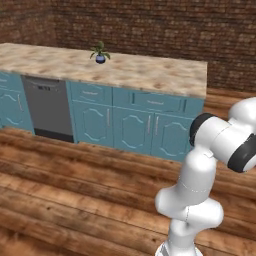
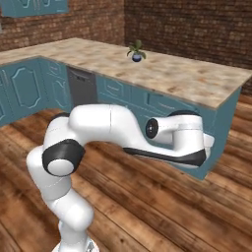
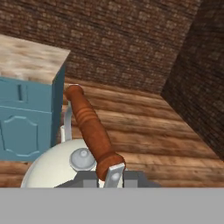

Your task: The kettle is done boiling. Turn off the stove, then wait for 300 timesteps before moving the kettle to the dining table.

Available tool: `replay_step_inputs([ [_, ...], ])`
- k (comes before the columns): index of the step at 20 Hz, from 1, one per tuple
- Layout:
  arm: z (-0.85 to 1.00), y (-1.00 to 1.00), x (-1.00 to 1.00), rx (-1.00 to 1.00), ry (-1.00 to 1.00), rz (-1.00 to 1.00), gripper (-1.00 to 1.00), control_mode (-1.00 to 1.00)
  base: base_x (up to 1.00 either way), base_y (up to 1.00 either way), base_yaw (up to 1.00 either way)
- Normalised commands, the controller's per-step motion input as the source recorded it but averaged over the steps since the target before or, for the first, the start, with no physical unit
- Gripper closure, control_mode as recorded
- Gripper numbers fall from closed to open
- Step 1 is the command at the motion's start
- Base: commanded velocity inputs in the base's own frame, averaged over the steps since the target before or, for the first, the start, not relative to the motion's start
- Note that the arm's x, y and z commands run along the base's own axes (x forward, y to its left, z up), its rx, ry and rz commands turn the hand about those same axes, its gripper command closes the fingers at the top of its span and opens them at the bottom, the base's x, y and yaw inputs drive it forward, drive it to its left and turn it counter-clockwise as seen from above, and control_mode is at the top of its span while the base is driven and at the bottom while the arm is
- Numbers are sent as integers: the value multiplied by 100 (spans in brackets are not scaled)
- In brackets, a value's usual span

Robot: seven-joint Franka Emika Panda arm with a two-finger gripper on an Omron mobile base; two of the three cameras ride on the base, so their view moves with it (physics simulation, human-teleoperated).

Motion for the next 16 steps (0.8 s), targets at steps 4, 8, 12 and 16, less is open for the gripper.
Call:
replay_step_inputs([
  [4,0,0,0,0,0,0,100,100,14,-61,-6],
  [8,0,0,0,0,0,0,100,100,23,-57,-1],
  [12,0,0,0,0,0,0,100,100,36,-48,0],
  [16,0,0,0,0,0,0,100,100,43,-42,0],
])
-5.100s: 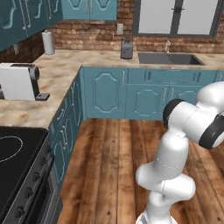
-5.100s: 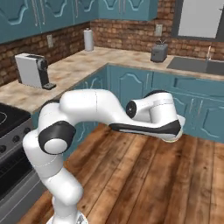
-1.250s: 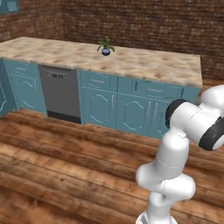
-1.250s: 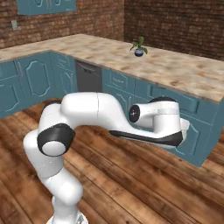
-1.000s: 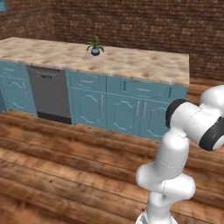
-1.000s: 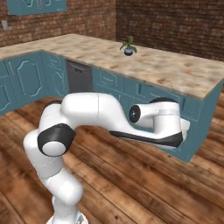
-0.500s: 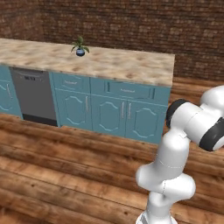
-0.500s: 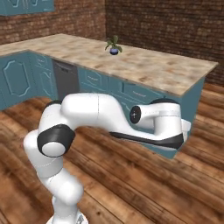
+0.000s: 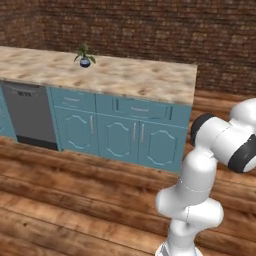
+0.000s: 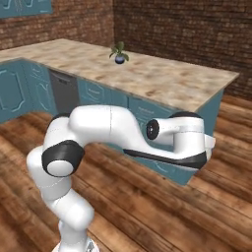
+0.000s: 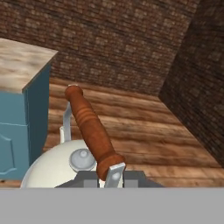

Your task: The kettle is done boiling. Turn off the stove, then wait for 300 timesteps before moving the kettle to the dining table.

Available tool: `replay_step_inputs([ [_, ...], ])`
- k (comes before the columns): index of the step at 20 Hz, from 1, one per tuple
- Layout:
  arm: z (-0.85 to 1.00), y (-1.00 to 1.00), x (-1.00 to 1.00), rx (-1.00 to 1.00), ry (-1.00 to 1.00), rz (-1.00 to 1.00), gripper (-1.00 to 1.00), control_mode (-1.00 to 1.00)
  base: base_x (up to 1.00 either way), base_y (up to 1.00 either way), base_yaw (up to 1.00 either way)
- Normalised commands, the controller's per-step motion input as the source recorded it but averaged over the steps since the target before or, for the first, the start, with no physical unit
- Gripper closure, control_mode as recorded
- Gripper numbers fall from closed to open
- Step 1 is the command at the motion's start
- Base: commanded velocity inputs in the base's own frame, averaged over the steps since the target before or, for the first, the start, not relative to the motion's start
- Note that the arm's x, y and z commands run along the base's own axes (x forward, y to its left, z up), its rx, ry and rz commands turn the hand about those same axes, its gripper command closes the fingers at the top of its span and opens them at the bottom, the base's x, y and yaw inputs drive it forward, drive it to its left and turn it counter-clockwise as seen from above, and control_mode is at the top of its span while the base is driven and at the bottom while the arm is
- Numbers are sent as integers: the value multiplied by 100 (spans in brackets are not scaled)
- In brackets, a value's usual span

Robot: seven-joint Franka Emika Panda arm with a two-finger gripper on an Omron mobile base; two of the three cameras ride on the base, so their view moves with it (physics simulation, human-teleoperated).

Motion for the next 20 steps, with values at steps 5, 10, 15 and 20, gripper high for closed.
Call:
replay_step_inputs([
  [5,0,0,0,0,0,0,100,100,46,-50,2],
  [10,0,0,0,0,0,0,100,100,38,-58,0],
  [15,0,0,0,0,0,0,100,100,26,-73,1],
  [20,0,0,0,0,0,0,100,100,25,-78,2],
])
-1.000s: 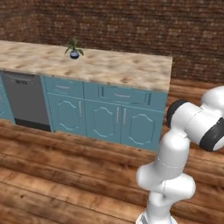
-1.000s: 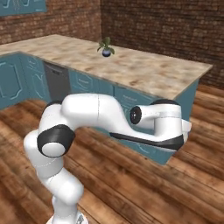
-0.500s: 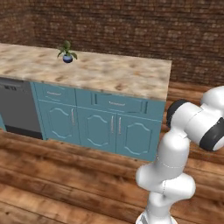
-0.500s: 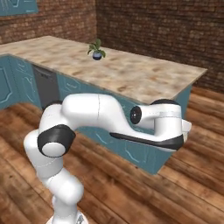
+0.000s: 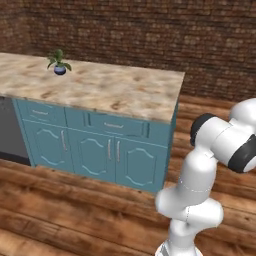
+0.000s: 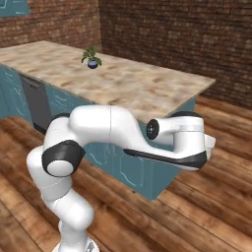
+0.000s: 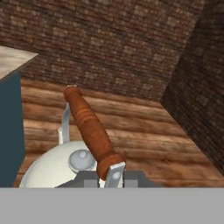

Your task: The kettle is done boiling. Turn off the stove, then wait for 300 timesteps before moving the kettle to the dining table.

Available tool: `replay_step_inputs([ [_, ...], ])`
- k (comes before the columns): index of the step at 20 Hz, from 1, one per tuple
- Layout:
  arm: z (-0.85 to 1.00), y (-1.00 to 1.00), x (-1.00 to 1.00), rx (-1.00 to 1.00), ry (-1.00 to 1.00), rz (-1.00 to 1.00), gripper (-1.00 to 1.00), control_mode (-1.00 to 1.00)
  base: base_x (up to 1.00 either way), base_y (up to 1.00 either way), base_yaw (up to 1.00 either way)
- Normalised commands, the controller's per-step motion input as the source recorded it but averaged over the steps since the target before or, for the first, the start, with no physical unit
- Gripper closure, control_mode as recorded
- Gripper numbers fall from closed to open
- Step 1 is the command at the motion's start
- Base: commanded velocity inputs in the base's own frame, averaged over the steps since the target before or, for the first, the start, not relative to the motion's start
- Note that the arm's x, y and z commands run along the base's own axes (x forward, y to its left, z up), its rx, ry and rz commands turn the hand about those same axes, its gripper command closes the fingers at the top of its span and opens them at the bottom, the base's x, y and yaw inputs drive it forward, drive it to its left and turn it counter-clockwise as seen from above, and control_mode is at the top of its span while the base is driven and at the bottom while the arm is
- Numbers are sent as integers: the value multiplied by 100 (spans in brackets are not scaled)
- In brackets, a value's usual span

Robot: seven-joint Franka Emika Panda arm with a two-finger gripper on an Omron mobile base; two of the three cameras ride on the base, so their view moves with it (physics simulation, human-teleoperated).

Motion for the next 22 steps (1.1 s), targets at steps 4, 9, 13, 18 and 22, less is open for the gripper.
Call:
replay_step_inputs([
  [4,0,0,0,0,0,0,100,100,29,-76,5],
  [9,0,0,0,0,0,0,100,100,33,-72,8],
  [13,0,0,0,0,0,0,100,100,37,-63,11],
  [18,0,0,0,0,0,0,100,100,37,-55,18],
  [22,0,0,0,0,0,0,100,100,32,-53,22],
])
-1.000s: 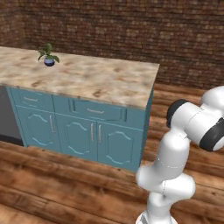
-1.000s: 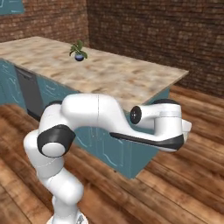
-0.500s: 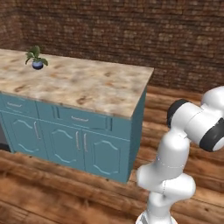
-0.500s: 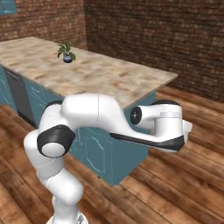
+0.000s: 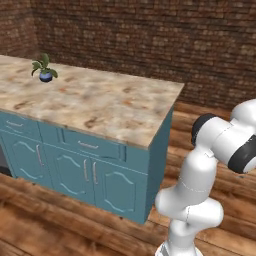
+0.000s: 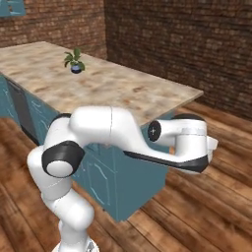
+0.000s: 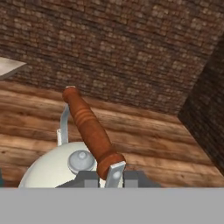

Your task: The kettle is done boiling. Turn off the stove, then wait for 300 timesteps before moving the kettle to the dining table.

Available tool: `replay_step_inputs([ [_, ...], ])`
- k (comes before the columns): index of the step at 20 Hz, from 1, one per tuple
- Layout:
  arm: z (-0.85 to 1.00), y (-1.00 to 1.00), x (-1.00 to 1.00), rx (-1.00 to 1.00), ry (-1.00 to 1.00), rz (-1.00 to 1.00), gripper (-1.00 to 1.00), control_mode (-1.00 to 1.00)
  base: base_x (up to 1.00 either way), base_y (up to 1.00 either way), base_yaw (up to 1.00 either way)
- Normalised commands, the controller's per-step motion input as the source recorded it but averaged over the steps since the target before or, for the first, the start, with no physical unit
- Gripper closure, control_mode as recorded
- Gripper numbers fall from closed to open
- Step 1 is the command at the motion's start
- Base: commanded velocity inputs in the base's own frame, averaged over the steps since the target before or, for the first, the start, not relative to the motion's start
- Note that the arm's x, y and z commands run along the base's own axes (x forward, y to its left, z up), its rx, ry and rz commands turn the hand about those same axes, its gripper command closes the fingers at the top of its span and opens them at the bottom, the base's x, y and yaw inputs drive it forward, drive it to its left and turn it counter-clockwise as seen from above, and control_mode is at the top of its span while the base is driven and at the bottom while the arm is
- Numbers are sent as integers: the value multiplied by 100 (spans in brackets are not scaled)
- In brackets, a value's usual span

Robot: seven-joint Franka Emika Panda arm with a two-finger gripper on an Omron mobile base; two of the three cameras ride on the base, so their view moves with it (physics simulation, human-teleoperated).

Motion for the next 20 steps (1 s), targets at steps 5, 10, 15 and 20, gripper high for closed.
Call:
replay_step_inputs([
  [5,0,0,0,0,0,0,100,100,27,-50,25],
  [10,0,0,0,0,0,0,100,100,17,-64,27],
  [15,0,0,0,0,0,0,100,100,3,-81,31],
  [20,0,0,0,0,0,0,100,100,0,-81,36],
])
